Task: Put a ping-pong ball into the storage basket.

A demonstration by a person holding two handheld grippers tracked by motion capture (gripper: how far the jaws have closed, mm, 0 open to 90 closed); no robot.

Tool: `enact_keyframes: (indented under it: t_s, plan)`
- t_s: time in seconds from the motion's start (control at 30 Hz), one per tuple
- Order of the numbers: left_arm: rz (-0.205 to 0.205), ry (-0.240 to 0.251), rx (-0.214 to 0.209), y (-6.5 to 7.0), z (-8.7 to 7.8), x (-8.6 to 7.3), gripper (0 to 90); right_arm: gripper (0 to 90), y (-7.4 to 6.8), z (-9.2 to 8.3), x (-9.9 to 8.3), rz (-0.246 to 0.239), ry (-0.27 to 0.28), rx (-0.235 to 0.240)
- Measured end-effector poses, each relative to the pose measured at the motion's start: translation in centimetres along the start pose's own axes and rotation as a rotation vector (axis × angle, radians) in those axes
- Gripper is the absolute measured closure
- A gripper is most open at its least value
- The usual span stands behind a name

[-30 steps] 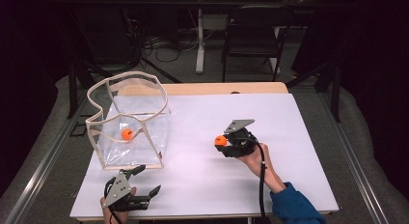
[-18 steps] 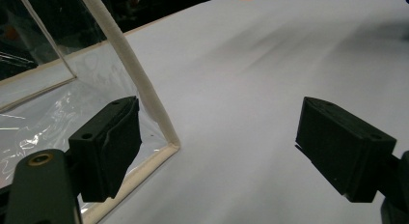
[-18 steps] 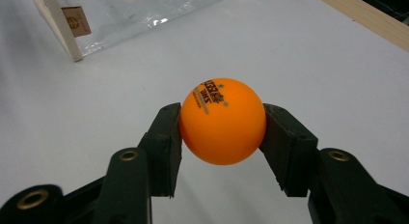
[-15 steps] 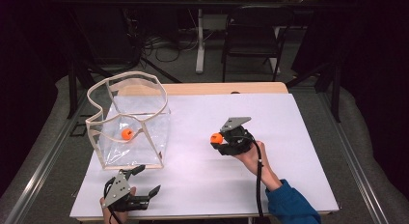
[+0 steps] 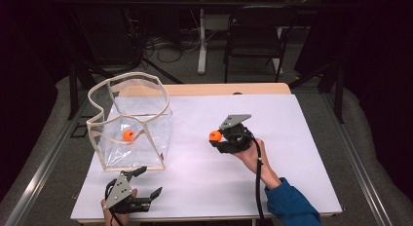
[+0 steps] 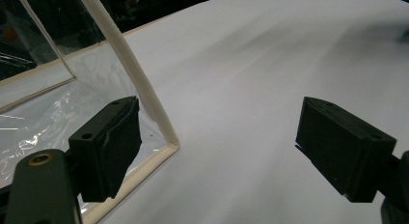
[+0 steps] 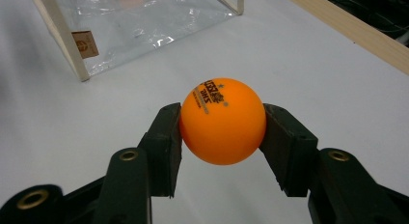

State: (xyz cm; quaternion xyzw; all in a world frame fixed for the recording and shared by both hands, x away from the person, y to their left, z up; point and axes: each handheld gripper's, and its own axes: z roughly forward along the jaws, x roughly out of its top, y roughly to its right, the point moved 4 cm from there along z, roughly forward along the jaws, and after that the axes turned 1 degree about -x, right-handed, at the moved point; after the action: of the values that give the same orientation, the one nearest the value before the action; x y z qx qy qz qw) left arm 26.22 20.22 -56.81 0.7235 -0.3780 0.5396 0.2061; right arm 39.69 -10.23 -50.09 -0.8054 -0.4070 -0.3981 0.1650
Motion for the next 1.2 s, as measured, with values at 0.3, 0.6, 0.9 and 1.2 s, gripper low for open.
enact_keyframes:
  t_s: [0.3, 0.6, 0.9, 1.2]
  plan:
    - [-0.002, -0.001, 0.003, 0.0, 0.0, 0.0, 15.8, 51.0, -0.1, -0.2, 1.1, -0.011, 0.022, 0.001]
    - [-0.003, 0.001, 0.003, 0.0, 0.0, 0.0, 15.8, 51.0, -0.1, -0.3, 1.9, -0.017, 0.037, -0.001]
    - [-0.003, 0.0, 0.0, 0.0, 0.0, 0.0, 15.8, 51.0, -0.2, -0.2, 2.6, -0.016, 0.052, 0.006]
    - [-0.002, 0.003, 0.001, 0.0, 0.0, 0.0, 15.8, 51.0, -0.3, -0.2, 3.7, -0.026, 0.066, 0.008]
